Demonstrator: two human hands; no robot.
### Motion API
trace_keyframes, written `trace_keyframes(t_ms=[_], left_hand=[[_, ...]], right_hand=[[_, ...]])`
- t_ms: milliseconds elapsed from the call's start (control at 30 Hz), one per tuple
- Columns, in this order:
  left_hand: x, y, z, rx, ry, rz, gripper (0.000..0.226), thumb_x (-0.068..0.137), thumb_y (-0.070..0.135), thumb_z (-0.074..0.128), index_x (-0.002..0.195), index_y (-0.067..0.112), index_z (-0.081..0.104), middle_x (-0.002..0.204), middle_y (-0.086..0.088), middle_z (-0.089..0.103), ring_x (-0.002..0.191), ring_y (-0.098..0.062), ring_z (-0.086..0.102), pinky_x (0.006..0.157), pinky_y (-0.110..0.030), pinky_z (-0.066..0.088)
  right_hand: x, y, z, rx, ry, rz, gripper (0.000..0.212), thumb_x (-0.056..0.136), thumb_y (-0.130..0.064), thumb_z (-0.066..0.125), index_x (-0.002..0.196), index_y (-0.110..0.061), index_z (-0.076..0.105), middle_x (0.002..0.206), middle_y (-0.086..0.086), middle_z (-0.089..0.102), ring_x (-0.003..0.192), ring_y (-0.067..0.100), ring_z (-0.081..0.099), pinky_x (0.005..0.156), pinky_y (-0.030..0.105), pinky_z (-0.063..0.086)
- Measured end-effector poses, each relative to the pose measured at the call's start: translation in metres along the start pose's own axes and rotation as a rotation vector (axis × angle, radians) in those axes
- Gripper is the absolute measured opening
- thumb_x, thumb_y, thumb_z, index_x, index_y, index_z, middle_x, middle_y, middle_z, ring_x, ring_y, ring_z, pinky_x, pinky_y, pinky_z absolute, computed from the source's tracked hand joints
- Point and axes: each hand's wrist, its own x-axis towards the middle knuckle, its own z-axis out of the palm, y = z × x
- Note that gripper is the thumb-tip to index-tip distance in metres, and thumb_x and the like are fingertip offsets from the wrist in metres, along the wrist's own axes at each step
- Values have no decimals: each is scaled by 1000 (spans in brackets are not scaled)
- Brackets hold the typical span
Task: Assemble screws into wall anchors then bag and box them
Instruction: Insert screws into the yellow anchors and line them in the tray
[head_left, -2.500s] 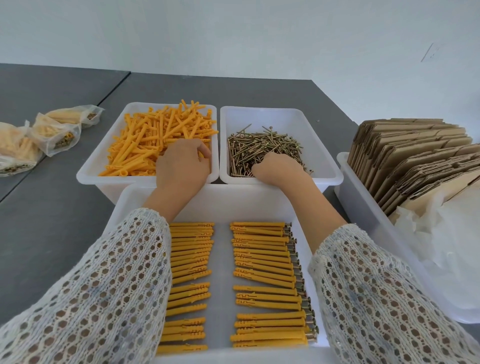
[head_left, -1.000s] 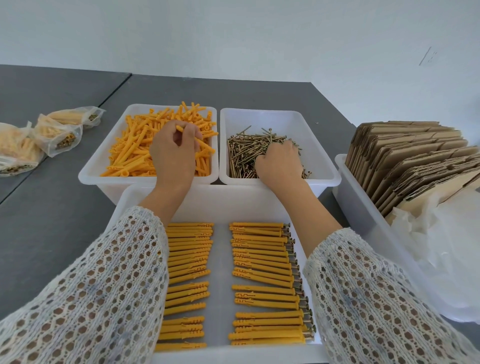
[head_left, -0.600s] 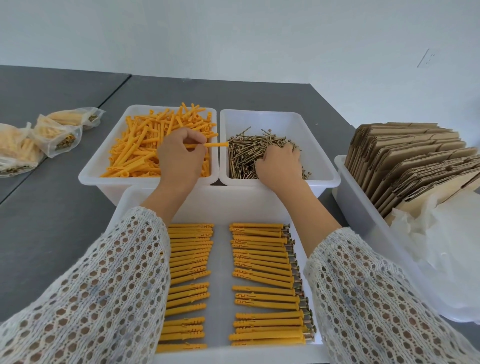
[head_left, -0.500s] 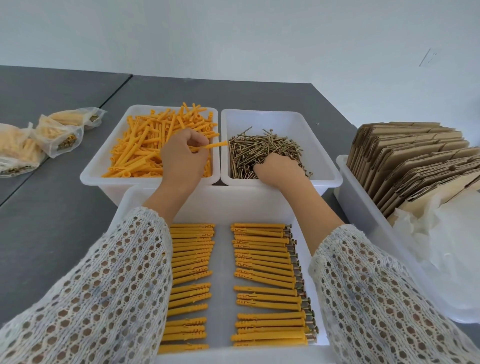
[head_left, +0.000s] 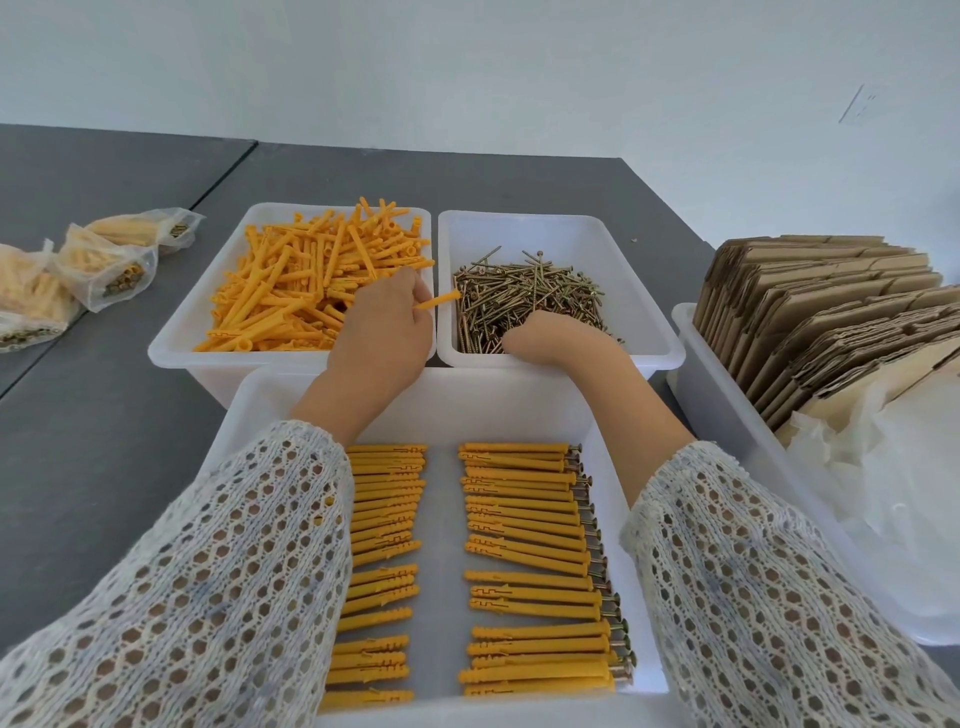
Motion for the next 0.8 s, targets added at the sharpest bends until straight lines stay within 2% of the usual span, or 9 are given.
trace_keyframes(t_ms=[67, 133, 200, 433, 533, 600, 667, 733, 800], left_hand=[[0, 0, 0, 7, 5, 4, 16, 98, 9, 45, 106, 16, 57, 84, 0, 55, 74, -18, 51, 54, -29, 34], [0, 0, 1, 13, 13, 13, 14, 98, 10, 45, 103, 17, 55, 81, 2, 55, 68, -14, 49, 52, -27, 31], [0, 0, 2, 11, 16, 19, 13, 98, 10, 45, 102, 18, 55, 78, 4, 54, 65, -11, 47, 51, -27, 30], [-1, -1, 1, 10, 22, 37, 12, 99, 13, 46, 104, 16, 56, 75, 4, 53, 62, -11, 47, 50, -28, 30], [-2, -1, 1, 12, 33, 43, 11, 99, 14, 46, 102, 15, 57, 74, 4, 53, 59, -11, 45, 49, -27, 28], [-2, -1, 1, 19, 31, 47, 11, 99, 14, 47, 102, 15, 57, 73, 4, 53, 58, -11, 44, 49, -27, 27], [-2, 0, 1, 24, 31, 56, 12, 100, 15, 46, 100, 14, 57, 72, 2, 54, 58, -13, 46, 49, -29, 29], [-2, 0, 1, 27, 38, 63, 18, 103, 19, 43, 95, 11, 57, 72, -2, 55, 60, -19, 48, 49, -32, 32], [-2, 2, 1, 26, 51, 61, 29, 105, 23, 38, 86, 9, 55, 70, -6, 55, 60, -23, 48, 50, -36, 35]], right_hand=[[-1, 0, -1, 8, -28, -13, 21, 92, -28, 38, 73, -20, 34, 72, -2, 32, 62, 14, 29, 73, 35, 31], [-2, 0, 0, 29, -13, -25, 25, 90, -26, 39, 68, -21, 30, 69, -2, 31, 60, 15, 27, 64, 32, 29], [-2, 0, 2, 64, 41, -41, 25, 87, -22, 41, 65, -20, 29, 66, -1, 31, 58, 16, 28, 56, 31, 25], [0, 5, 8, 193, 297, -154, 28, 83, -2, 41, 61, -14, 30, 57, 1, 31, 51, 19, 26, 50, 28, 23], [1, 6, 9, 281, 411, -230, 17, 87, -1, 41, 73, -8, 49, 68, 3, 48, 59, 17, 40, 55, 28, 37], [0, 4, 7, 362, 452, -284, 11, 91, -7, 50, 86, -11, 59, 79, -4, 57, 68, 7, 49, 61, 20, 41], [-2, 3, 4, 440, 433, -341, 9, 91, -12, 59, 84, -16, 63, 77, -10, 59, 71, -1, 51, 62, 15, 38], [-4, 3, 4, 476, 345, -388, 11, 91, -15, 63, 82, -16, 68, 71, -9, 63, 66, 0, 54, 63, 17, 41], [-6, 2, 4, 406, 238, -410, 12, 92, -16, 64, 83, -15, 72, 69, -7, 65, 65, 4, 56, 65, 20, 43]])
